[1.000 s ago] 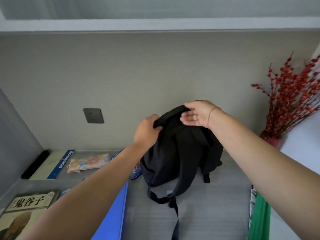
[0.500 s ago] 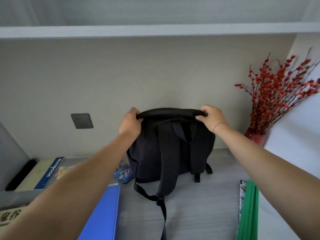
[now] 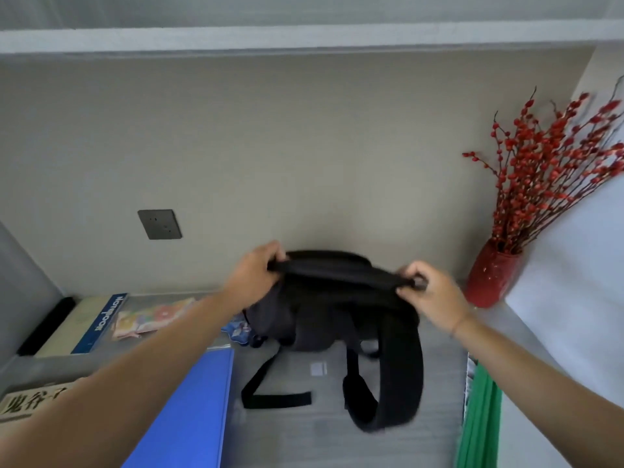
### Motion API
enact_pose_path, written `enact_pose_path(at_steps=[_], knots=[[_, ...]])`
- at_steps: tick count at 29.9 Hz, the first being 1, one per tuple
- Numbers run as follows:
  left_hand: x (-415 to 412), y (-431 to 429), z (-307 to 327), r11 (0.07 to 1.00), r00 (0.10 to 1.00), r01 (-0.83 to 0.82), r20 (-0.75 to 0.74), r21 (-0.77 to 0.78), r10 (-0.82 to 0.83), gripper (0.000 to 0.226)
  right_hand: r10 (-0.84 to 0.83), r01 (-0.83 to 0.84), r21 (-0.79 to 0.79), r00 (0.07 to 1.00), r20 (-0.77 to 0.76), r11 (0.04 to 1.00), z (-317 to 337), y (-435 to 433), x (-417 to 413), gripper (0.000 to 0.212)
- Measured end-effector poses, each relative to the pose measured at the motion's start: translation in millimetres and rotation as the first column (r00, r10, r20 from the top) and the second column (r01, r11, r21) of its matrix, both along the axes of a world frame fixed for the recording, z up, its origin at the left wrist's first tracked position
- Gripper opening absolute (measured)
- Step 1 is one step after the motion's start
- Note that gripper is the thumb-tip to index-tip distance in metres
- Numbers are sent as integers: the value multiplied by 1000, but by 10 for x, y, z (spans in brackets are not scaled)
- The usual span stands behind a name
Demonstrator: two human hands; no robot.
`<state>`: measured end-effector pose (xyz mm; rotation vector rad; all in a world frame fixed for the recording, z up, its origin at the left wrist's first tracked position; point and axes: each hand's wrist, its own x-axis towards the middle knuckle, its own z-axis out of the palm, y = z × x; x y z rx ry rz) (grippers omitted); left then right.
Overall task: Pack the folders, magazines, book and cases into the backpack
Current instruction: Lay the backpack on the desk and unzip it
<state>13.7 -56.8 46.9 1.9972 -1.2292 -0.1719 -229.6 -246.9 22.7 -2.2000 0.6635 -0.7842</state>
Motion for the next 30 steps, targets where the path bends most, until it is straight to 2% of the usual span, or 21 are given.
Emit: enact_pose_path(at_steps=[3,7,9,12,16,17,18,20,22,23,25,28,30], knots=[[-112,270,-564,943,976,215,-89,253,-199,47,227,-212,87,942,-246,973,-428,170,-230,41],[-304,448,-1074,737,909,331,12,590,-418,46,375,-388,84,778,-503,918,-920,379,-387,42],[-434,514,-1274,697,900,318,27,643,-436,37,383,-387,126,711,-590,913,-1132,470,-445,37],[-627,571,-1514,703,908,288,46,650,-416,32,407,-413,173,586,-701,894,-1302,558,-490,25],[-778,746,-1768,706,919,194,125,681,-373,42,427,-518,242,273,-862,820,-1260,613,-451,32],[-785,788,-1795,702,928,189,108,686,-356,48,394,-526,218,249,-885,822,-1200,633,-411,34],[-786,832,-1792,706,944,181,81,685,-321,55,356,-521,170,281,-891,836,-1118,666,-340,33],[-745,917,-1743,755,976,116,67,645,-207,66,302,-475,45,481,-823,879,-938,801,-102,26],[-673,962,-1720,848,999,-21,53,529,-8,65,305,-423,-21,686,-660,906,-820,1004,221,24],[-622,986,-1722,886,990,-124,-5,447,141,58,317,-404,-17,743,-590,915,-809,1135,427,23],[-513,1002,-1719,865,878,-345,-200,365,434,41,317,-345,56,771,-552,937,-879,1406,840,24],[-394,889,-1726,789,685,-446,-407,423,605,8,251,-163,193,700,-669,968,-1136,1703,1320,28],[-336,787,-1751,762,538,-445,-539,471,648,31,191,-29,232,671,-716,972,-1321,1811,1509,35]])
